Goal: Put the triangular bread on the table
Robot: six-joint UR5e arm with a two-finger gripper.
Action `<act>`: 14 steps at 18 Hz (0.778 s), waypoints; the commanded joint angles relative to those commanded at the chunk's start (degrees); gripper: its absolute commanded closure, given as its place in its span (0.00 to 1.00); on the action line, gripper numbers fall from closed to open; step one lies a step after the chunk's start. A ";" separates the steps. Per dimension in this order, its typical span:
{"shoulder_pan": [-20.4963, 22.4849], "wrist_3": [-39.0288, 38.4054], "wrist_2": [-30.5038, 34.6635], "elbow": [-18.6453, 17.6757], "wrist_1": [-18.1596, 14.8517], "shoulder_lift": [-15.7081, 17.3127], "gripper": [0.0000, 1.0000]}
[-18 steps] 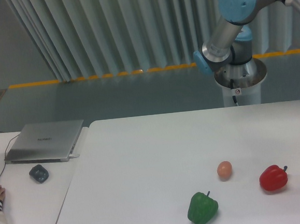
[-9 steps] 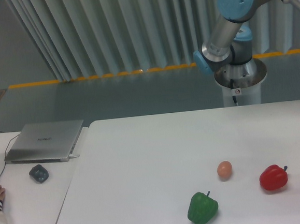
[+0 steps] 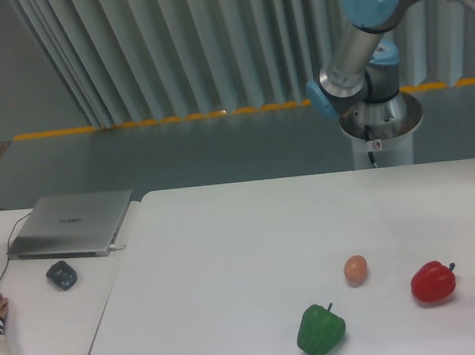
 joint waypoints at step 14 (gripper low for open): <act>2.55 -0.61 -3.52 -1.85 4.22 0.00 0.00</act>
